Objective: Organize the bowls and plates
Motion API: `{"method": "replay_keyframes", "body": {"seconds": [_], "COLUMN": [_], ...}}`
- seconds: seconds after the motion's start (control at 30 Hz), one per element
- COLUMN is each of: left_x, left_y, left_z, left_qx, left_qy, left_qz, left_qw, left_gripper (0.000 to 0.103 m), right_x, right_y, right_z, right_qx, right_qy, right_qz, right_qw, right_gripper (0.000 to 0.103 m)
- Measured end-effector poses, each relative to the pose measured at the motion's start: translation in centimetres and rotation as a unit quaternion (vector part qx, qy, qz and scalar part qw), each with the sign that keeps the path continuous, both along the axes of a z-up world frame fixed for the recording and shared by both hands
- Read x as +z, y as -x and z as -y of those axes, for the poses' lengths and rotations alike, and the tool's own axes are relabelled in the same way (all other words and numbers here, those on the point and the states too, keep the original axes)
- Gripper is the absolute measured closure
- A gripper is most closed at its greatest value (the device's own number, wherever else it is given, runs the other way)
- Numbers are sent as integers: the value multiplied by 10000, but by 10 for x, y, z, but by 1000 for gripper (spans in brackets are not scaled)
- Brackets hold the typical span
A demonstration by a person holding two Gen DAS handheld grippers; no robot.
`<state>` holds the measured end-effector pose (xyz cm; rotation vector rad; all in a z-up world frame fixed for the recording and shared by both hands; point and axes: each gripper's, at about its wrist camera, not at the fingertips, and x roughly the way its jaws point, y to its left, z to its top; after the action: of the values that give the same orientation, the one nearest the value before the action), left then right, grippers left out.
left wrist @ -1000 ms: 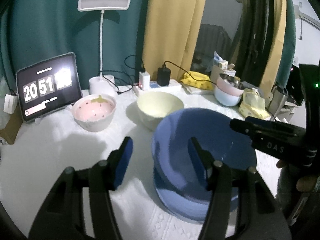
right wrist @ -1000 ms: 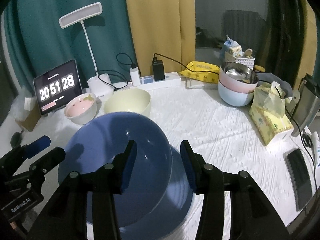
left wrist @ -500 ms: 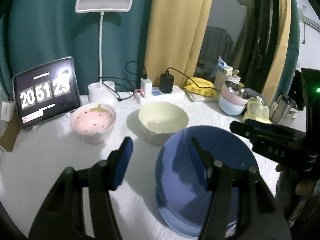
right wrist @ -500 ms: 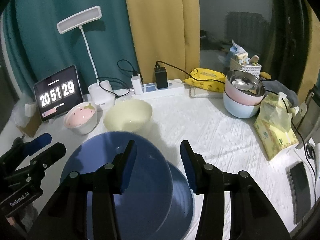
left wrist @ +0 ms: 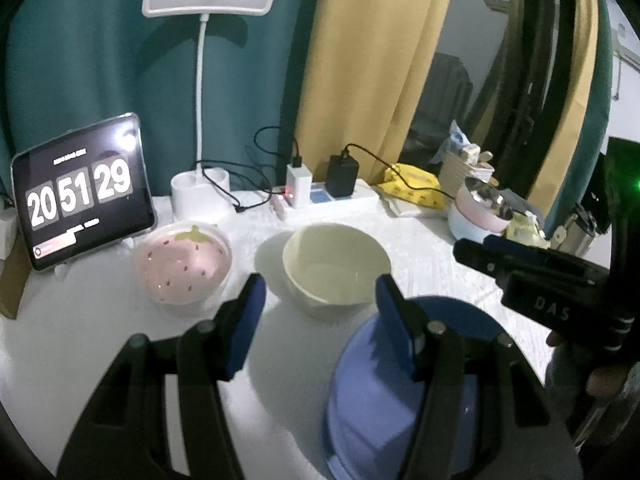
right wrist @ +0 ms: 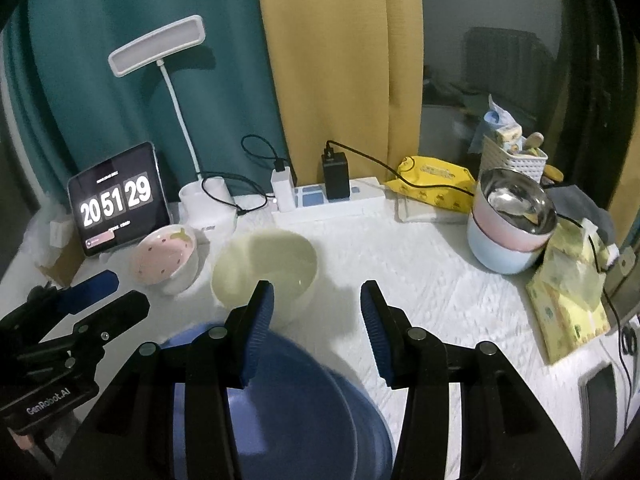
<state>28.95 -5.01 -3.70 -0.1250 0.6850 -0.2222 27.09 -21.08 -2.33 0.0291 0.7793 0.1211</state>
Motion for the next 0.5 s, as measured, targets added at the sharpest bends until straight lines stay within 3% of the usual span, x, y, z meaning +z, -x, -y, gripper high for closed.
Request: {"method": "replay_keyframes", "body": {"seconds": [0.3,0.5], "left_x": [-9,-17], "left_y": [-33,-53], "left_z": [-5,-4], "left_qx": [3,-49], "left_qy": [82,5], "left_qz": [-301,-435], "left_qw": [9995,9990], "left_gripper": [44,44], "right_x": [-3,-15], "right_y": [-32,-56], "right_z": [-4,-3], "right_qx": [87,109], "right_qy": [-113,-176], "right_qz": [-100,-453], "right_qw": [9998,9988], "right_gripper": [55,55]}}
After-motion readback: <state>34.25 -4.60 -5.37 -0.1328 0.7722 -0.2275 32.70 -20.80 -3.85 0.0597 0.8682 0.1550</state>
